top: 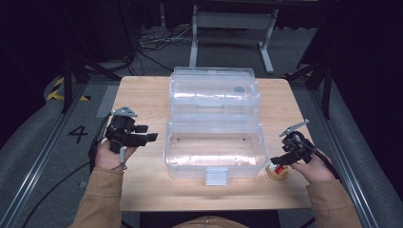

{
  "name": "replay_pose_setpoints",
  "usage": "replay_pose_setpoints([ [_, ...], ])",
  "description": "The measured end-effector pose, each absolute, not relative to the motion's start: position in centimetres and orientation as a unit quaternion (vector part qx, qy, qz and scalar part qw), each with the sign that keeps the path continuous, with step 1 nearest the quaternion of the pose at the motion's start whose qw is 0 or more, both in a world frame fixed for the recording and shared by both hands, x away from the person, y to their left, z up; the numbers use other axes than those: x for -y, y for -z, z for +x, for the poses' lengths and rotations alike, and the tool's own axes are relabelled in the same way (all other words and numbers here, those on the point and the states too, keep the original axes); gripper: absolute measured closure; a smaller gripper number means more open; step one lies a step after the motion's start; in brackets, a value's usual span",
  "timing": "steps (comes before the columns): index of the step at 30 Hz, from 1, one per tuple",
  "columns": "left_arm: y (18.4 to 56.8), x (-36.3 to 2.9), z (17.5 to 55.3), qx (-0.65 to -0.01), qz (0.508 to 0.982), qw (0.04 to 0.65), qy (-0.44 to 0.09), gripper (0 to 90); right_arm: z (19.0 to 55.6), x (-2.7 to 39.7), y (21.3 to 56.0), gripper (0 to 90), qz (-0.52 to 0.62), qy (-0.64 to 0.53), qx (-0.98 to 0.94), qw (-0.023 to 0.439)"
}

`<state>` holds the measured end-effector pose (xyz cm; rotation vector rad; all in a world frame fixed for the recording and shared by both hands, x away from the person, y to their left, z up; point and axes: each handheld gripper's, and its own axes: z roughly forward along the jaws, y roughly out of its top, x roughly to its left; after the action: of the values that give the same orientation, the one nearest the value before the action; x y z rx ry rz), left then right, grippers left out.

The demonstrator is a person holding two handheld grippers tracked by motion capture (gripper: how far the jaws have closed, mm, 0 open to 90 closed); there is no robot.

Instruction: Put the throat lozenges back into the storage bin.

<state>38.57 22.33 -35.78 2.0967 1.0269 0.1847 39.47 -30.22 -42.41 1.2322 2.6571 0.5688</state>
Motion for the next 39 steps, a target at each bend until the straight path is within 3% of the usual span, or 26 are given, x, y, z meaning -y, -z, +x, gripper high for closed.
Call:
replay_pose_setpoints([
  [21, 36.0, -22.4, 38.7, -0.403, 0.827, 0.386, -0.069, 46.9, 38.3, 29.1, 45.8, 13.5, 0.394, -0.081, -0.915, 0.017],
  [39, 36.1, -22.4, 38.8, -0.404, 0.827, 0.385, -0.067, 46.9, 38.5, 28.6, 46.8, 18.9, 0.384, -0.056, -0.922, 0.021],
])
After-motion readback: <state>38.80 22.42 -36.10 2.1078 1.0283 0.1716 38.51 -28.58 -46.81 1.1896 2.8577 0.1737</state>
